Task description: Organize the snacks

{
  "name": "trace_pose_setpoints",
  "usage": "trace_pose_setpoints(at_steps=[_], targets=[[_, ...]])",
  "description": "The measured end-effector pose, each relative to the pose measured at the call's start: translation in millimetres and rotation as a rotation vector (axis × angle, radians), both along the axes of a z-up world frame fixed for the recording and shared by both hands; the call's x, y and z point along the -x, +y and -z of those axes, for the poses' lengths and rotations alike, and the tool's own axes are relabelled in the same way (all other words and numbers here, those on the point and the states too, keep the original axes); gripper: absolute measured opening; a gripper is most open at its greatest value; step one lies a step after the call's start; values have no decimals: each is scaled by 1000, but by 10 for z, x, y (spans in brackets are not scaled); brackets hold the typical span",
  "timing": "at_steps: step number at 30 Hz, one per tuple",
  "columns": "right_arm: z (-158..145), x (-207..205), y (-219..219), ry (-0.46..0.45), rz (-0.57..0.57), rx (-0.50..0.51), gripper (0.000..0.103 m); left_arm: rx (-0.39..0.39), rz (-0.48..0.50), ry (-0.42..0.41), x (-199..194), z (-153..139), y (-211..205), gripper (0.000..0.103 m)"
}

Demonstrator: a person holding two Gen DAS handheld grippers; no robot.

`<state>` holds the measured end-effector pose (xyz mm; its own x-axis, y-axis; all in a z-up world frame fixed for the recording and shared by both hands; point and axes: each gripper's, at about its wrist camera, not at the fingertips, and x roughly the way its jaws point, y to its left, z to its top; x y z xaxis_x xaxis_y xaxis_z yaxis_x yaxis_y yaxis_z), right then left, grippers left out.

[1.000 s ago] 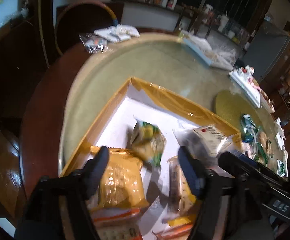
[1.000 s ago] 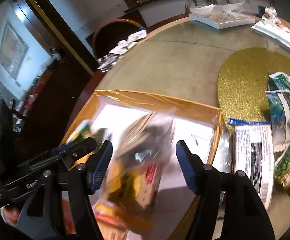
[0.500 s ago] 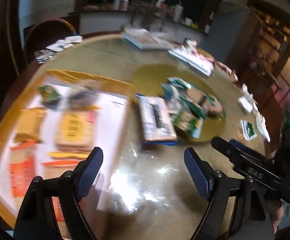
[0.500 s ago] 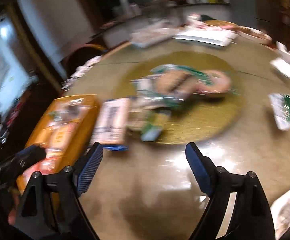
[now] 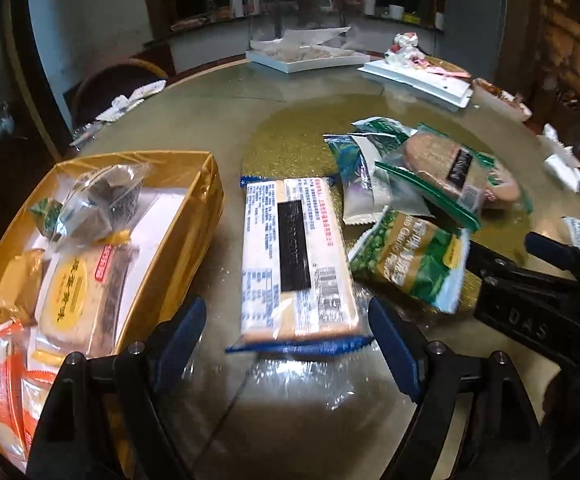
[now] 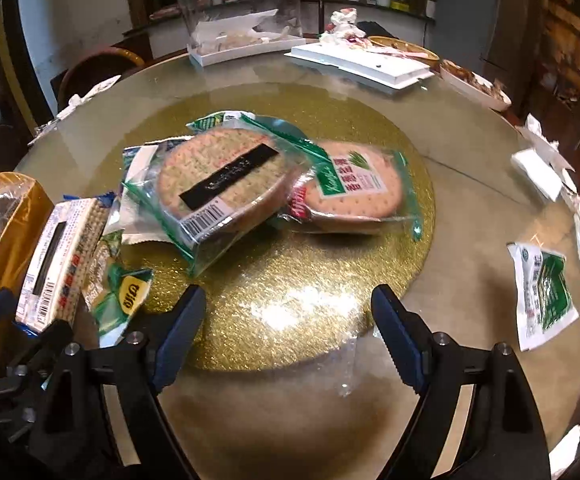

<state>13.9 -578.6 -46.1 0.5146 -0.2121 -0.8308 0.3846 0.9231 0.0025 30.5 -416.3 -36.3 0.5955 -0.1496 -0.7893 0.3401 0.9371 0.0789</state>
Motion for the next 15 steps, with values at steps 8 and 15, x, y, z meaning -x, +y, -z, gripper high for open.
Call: trace_pose_setpoints(at_steps=[8, 15], targets=[[42, -50, -148, 29, 52, -4, 103, -30, 13, 14, -156, 77, -154, 103], [44, -48, -141, 29, 53, -4, 103, -26, 34, 18, -135, 79, -176, 103]])
